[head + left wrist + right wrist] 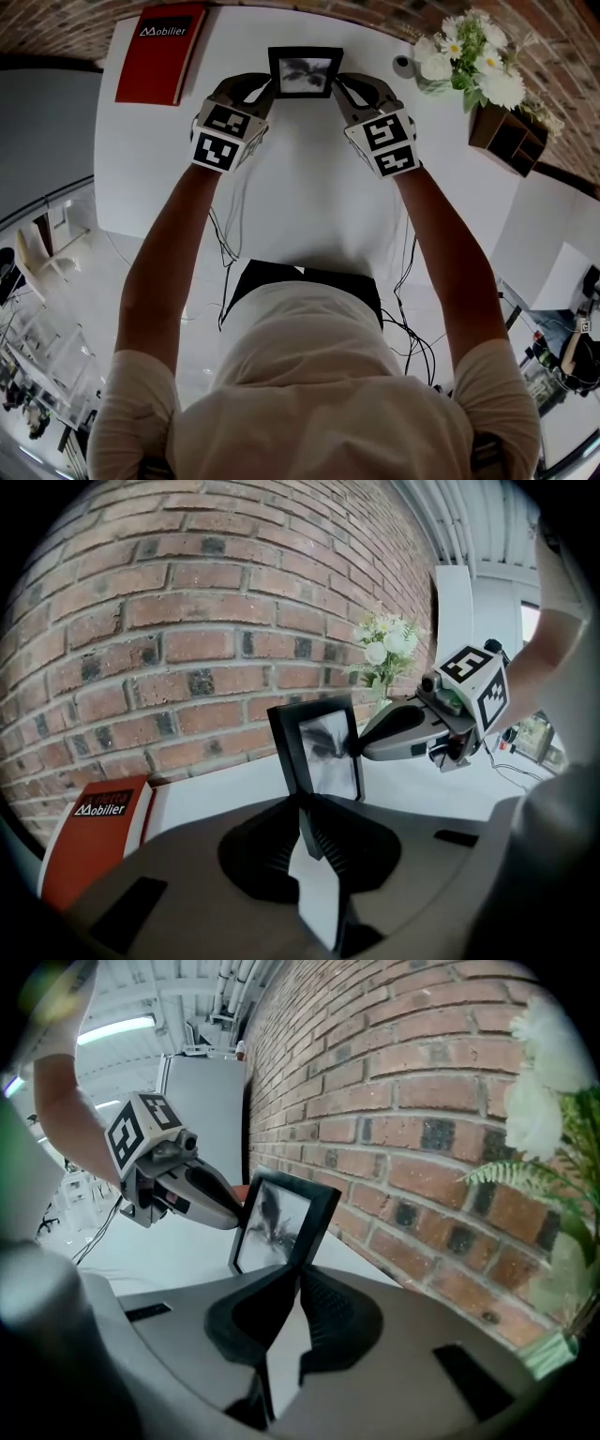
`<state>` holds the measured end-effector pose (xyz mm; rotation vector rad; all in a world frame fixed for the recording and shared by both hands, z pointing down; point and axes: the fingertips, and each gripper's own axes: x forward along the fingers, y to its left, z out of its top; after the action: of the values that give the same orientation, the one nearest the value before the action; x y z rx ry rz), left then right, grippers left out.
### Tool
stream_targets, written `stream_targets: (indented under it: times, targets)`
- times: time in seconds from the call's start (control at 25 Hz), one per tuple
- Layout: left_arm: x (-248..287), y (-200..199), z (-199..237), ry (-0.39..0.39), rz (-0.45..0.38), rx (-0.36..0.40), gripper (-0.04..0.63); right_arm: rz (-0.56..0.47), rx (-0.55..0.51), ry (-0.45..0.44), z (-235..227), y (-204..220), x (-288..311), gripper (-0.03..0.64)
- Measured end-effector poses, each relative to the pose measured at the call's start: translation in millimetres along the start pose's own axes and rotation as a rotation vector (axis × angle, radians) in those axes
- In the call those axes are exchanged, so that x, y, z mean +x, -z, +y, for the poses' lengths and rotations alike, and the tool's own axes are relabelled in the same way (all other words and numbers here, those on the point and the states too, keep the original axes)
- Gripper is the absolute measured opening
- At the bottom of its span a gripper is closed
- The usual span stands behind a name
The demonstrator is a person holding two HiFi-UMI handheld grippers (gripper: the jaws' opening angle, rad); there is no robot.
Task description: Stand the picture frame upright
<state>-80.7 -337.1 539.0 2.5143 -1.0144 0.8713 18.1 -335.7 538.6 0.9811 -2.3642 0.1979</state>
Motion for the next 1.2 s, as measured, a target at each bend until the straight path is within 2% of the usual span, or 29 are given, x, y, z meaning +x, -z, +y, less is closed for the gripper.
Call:
stream_targets:
  times: [0.56,1.2]
  targets:
    - [3.8,-3.4,5.3,-0.094,-0.016,0.17,0.034,-0.029,-0.144,0.074,-4.0,-2.5,6.9,0.025]
    - [8.0,-1.4,6.0,-0.17,-0.034,0.265,0.034,-0.04,-0.257,0.136,-3.3,4.2,6.0,0.023]
